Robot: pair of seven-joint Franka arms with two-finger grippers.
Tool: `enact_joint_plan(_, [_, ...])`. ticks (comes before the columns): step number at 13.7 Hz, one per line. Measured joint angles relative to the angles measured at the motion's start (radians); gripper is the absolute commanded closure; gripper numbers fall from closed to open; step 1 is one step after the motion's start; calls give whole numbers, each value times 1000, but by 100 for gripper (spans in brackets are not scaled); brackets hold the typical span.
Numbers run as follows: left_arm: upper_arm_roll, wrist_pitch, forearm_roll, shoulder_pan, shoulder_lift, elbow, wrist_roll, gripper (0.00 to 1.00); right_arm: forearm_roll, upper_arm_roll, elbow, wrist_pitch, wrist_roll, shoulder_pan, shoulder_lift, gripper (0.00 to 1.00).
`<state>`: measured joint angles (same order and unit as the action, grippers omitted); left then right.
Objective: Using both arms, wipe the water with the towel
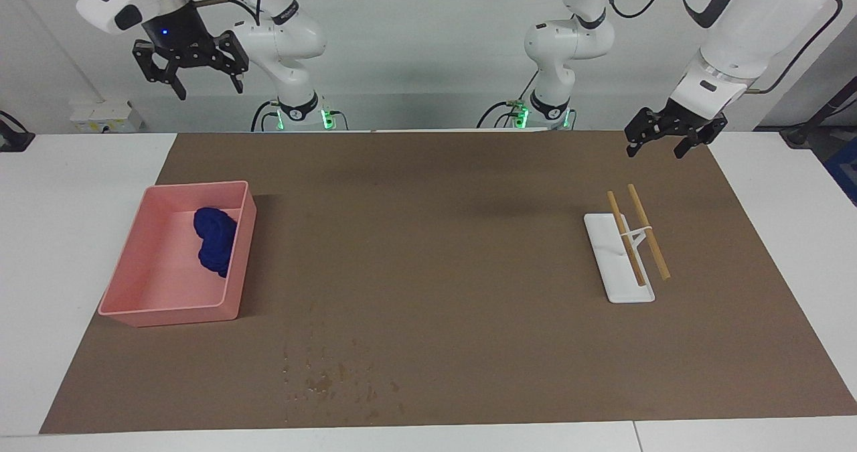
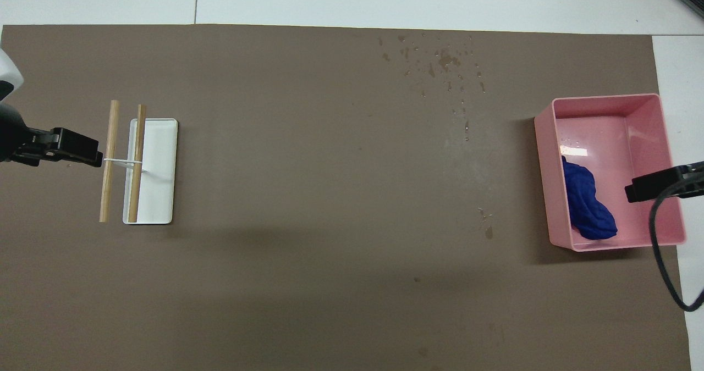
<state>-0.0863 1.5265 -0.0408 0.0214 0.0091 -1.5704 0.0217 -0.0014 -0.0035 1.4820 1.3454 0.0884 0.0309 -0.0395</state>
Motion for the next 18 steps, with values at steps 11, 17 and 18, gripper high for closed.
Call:
enact_joint_plan(11, [0, 0, 0, 0, 0, 0, 0, 0, -10, 15, 84, 51, -20, 32, 16, 0])
enact_joint_plan(17, [0, 0, 0, 0, 0, 0, 0, 0, -10, 10, 103, 126, -20, 27, 16, 0])
enact_joint_plan(18, [0, 0, 0, 0, 0, 0, 0, 0, -10, 9, 115, 142, -20, 24, 15, 0])
